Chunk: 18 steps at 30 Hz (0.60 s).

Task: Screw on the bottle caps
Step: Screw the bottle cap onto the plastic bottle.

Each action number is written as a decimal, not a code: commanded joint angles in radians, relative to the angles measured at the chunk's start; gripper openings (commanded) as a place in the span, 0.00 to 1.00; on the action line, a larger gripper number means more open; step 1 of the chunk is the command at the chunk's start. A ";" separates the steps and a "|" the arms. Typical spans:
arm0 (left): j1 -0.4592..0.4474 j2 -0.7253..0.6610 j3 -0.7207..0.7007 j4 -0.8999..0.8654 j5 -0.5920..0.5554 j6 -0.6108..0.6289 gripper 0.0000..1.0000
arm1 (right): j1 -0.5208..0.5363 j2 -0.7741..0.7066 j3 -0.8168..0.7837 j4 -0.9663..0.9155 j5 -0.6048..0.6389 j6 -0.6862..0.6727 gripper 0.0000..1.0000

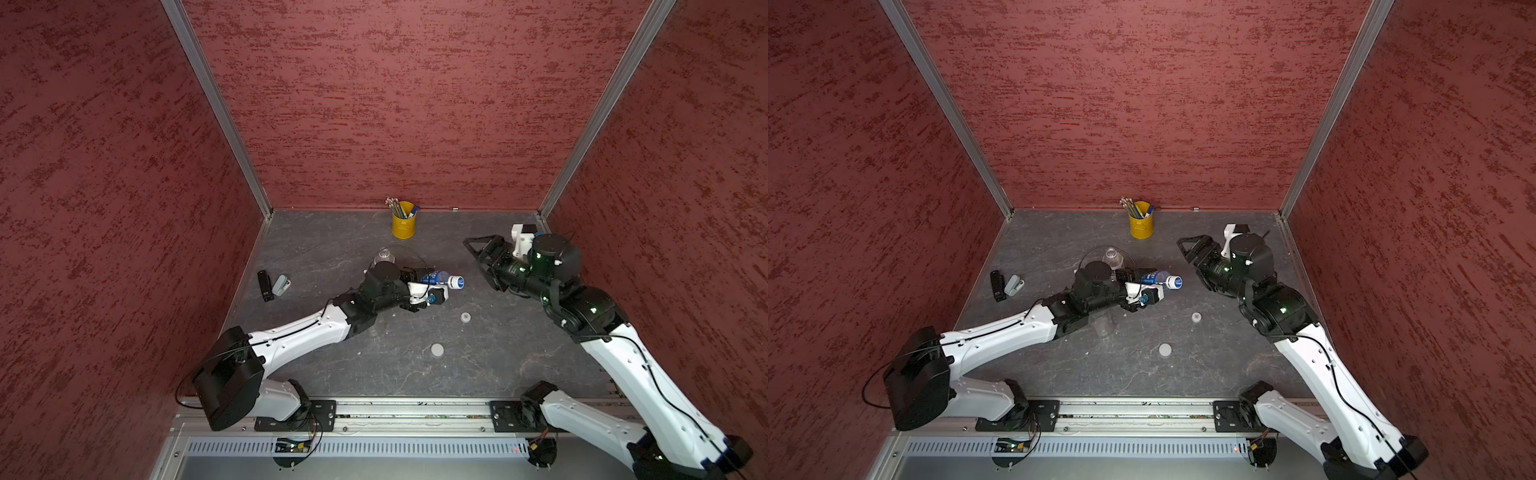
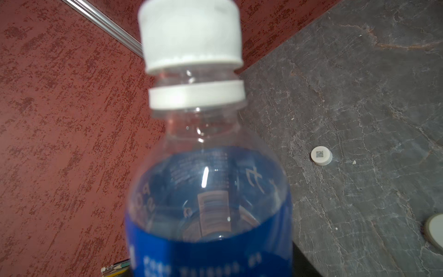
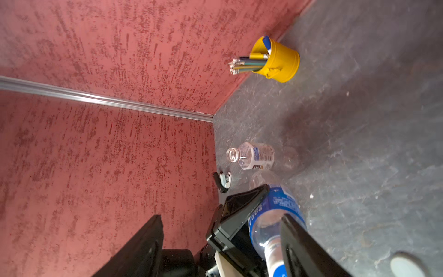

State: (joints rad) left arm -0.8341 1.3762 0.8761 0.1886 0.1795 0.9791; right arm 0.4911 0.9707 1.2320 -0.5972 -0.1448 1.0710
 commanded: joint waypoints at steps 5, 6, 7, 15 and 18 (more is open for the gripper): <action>0.035 -0.046 0.041 -0.095 0.158 -0.061 0.53 | -0.017 0.049 0.098 -0.107 -0.165 -0.919 0.78; 0.040 -0.049 0.053 -0.126 0.194 -0.066 0.53 | -0.016 0.054 0.115 -0.137 -0.209 -1.060 0.78; 0.048 -0.051 0.066 -0.154 0.221 -0.073 0.53 | -0.016 0.057 0.129 -0.171 -0.247 -1.205 0.78; 0.088 -0.033 0.139 -0.319 0.350 -0.094 0.53 | -0.016 0.090 0.264 -0.517 -0.378 -2.156 0.76; 0.089 -0.028 0.145 -0.328 0.359 -0.095 0.53 | -0.013 0.113 0.295 -0.554 -0.371 -2.282 0.73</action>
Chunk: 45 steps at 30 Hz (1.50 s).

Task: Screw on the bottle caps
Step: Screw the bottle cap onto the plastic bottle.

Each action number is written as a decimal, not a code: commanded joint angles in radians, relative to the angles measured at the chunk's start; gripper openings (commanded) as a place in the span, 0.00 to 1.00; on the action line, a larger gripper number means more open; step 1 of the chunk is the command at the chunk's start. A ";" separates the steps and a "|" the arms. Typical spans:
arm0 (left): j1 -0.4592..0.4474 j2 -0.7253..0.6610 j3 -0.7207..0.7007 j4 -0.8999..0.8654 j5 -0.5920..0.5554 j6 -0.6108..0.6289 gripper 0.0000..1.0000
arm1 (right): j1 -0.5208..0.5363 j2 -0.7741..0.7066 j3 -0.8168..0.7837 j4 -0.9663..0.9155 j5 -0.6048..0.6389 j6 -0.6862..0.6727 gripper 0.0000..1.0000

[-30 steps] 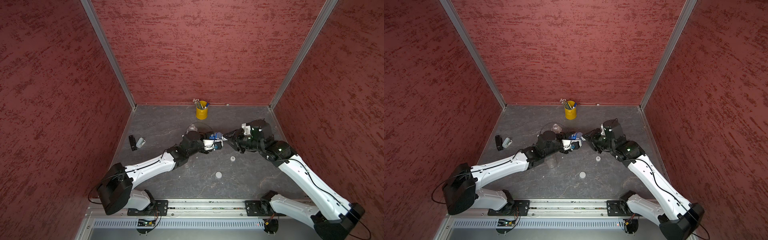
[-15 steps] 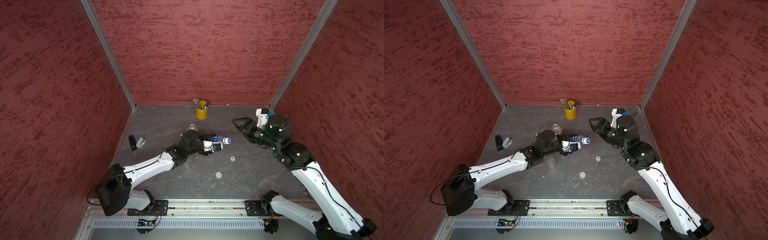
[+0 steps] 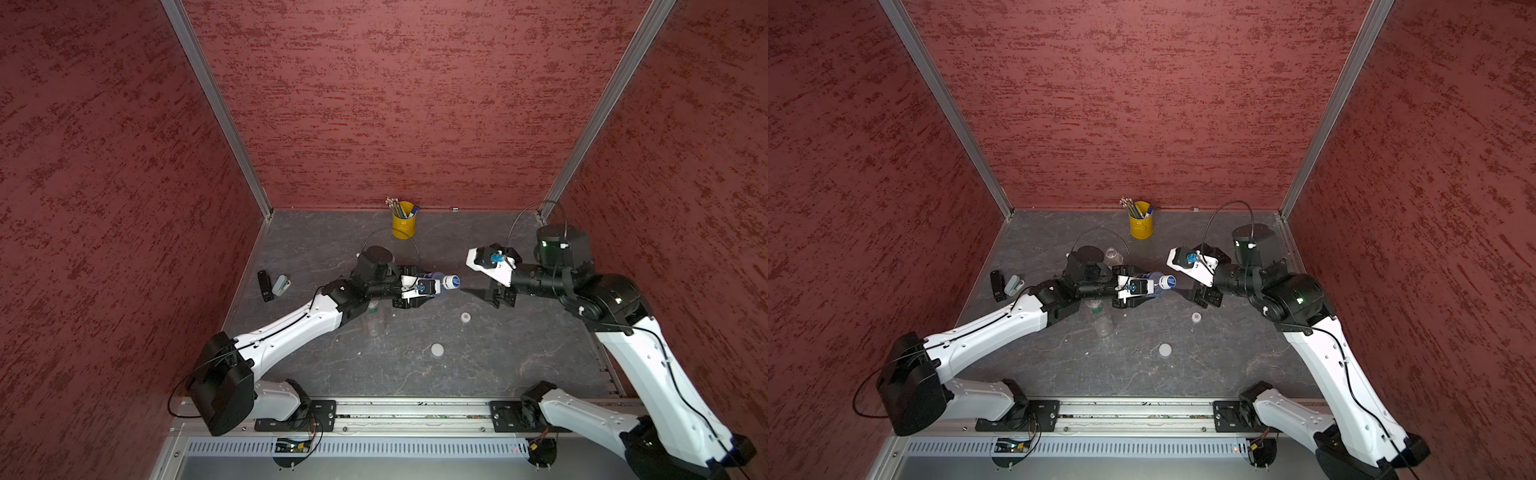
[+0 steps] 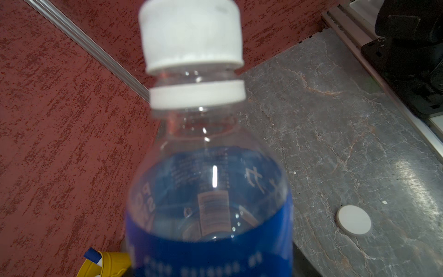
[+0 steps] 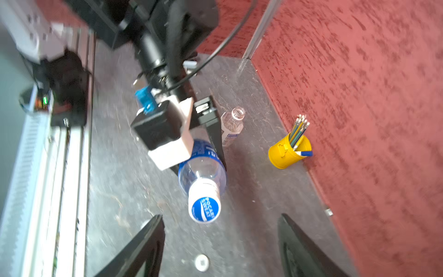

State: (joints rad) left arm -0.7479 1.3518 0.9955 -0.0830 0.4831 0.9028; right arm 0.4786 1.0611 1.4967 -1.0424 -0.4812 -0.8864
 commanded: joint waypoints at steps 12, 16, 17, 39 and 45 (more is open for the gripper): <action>0.002 0.006 0.041 -0.069 0.078 -0.013 0.53 | 0.069 0.078 0.039 -0.110 0.056 -0.447 0.65; 0.002 0.007 0.043 -0.069 0.078 -0.014 0.53 | 0.088 0.097 0.038 -0.125 0.095 -0.462 0.65; 0.002 0.007 0.042 -0.066 0.078 -0.014 0.53 | 0.090 0.100 0.036 -0.125 0.101 -0.463 0.65; -0.006 0.010 0.055 -0.066 0.081 -0.016 0.53 | 0.139 0.152 0.052 -0.181 0.146 -0.365 0.26; -0.070 -0.019 -0.044 0.174 -0.130 0.021 0.53 | 0.143 0.204 0.052 -0.173 0.111 0.113 0.20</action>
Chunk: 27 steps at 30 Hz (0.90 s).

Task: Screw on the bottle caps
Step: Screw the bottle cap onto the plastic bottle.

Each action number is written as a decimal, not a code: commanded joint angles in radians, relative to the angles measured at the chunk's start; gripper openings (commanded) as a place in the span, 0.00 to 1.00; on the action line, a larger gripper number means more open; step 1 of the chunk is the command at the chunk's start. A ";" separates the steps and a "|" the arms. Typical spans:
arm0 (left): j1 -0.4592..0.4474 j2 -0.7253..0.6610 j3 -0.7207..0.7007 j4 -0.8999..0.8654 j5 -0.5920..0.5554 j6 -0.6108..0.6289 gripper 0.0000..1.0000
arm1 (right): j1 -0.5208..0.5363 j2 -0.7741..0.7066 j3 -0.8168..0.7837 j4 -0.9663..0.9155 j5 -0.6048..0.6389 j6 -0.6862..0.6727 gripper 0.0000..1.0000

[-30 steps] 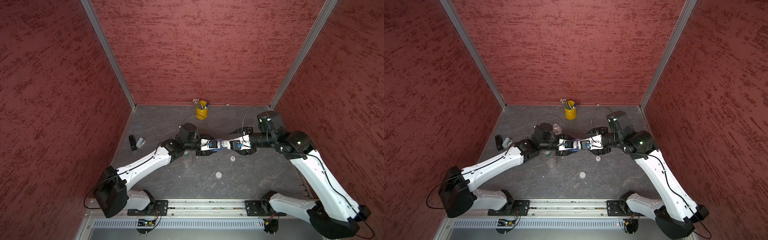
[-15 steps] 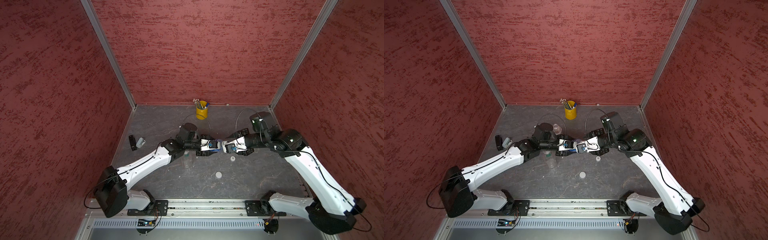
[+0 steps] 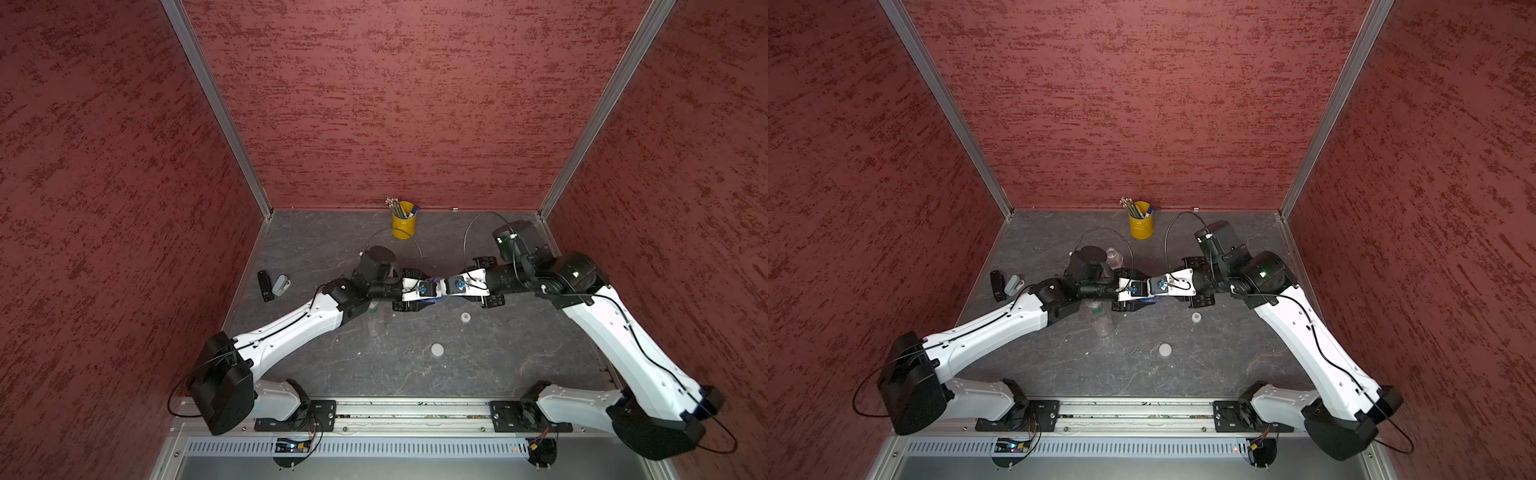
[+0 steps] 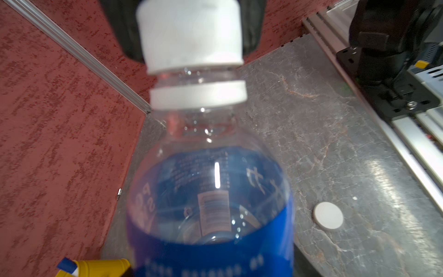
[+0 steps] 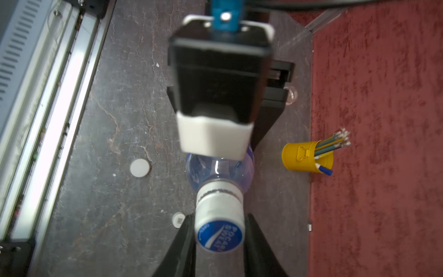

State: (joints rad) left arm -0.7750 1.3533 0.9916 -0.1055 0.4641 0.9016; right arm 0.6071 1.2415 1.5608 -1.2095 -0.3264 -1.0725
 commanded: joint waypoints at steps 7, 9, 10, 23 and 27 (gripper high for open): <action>-0.126 -0.007 -0.120 0.431 -0.327 0.132 0.53 | 0.012 -0.079 -0.204 0.367 0.037 1.382 0.24; -0.135 -0.002 -0.134 0.475 -0.355 0.142 0.53 | 0.013 -0.133 -0.273 0.498 0.048 1.651 0.24; -0.139 0.000 -0.141 0.497 -0.363 0.150 0.53 | 0.011 -0.165 -0.315 0.575 0.050 1.780 0.24; -0.152 0.013 -0.165 0.523 -0.398 0.188 0.53 | -0.004 -0.280 -0.438 0.671 0.216 2.386 0.46; -0.144 0.006 -0.167 0.487 -0.403 0.187 0.53 | -0.005 -0.323 -0.450 0.657 0.266 2.288 0.62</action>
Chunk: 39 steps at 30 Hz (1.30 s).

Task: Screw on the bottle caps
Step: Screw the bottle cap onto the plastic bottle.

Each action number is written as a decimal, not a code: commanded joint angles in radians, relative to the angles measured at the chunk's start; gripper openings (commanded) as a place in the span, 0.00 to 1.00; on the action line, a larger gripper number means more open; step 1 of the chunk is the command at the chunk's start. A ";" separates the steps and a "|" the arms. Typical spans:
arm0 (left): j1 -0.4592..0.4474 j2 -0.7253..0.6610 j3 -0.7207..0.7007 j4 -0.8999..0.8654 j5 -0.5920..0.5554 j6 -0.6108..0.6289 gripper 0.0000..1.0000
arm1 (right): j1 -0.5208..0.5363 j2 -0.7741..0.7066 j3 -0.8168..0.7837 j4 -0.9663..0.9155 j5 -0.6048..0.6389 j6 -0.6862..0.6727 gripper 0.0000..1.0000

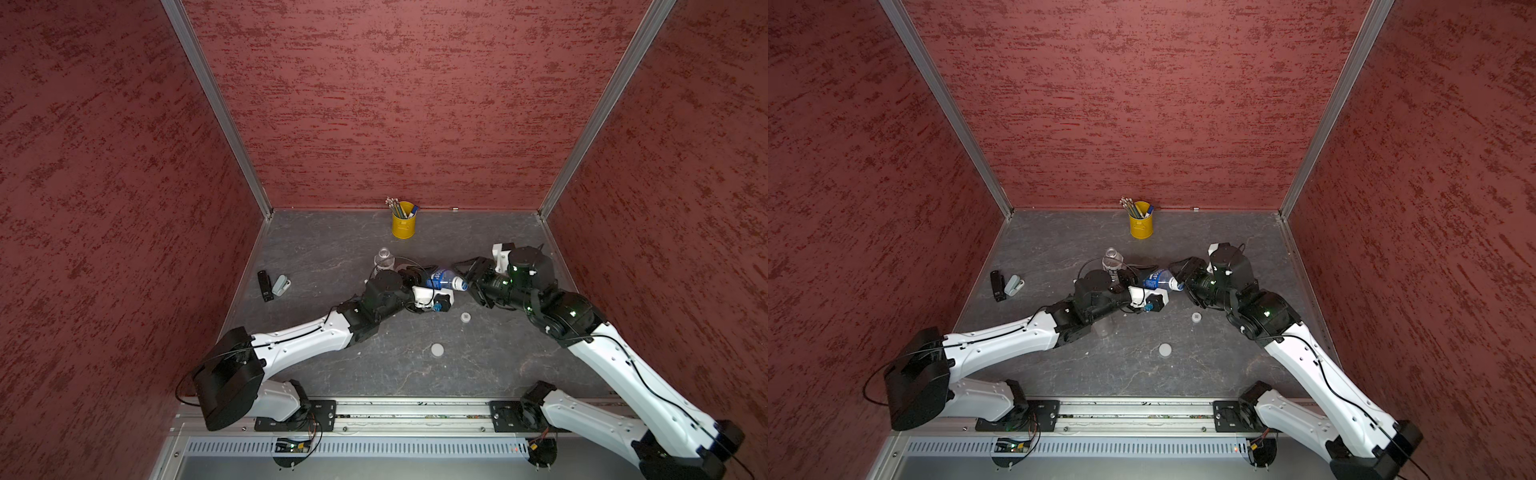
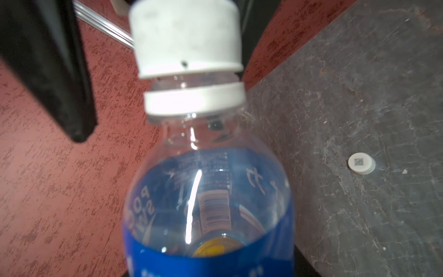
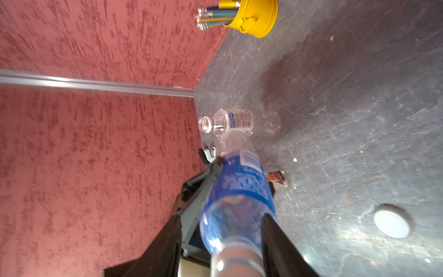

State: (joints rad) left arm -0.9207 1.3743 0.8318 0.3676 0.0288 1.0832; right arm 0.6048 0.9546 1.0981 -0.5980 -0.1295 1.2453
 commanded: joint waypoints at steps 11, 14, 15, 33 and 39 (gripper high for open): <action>0.048 -0.046 0.021 -0.112 0.127 -0.065 0.53 | -0.021 -0.085 0.093 0.018 0.109 -0.749 0.86; 0.088 -0.065 0.055 -0.210 0.236 -0.120 0.52 | -0.031 -0.065 0.144 -0.055 0.005 -1.113 0.87; 0.103 -0.070 0.067 -0.248 0.282 -0.135 0.52 | -0.032 -0.053 0.169 -0.094 -0.046 -1.240 0.87; 0.177 -0.060 0.171 -0.473 0.541 -0.207 0.52 | -0.004 0.170 0.497 -0.628 -0.282 -2.454 0.81; 0.178 -0.057 0.173 -0.471 0.543 -0.205 0.52 | 0.027 0.213 0.493 -0.596 -0.254 -2.477 0.73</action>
State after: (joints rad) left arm -0.7490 1.3094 0.9730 -0.0952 0.5491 0.8879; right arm 0.6159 1.1614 1.5764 -1.1824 -0.4065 -1.1786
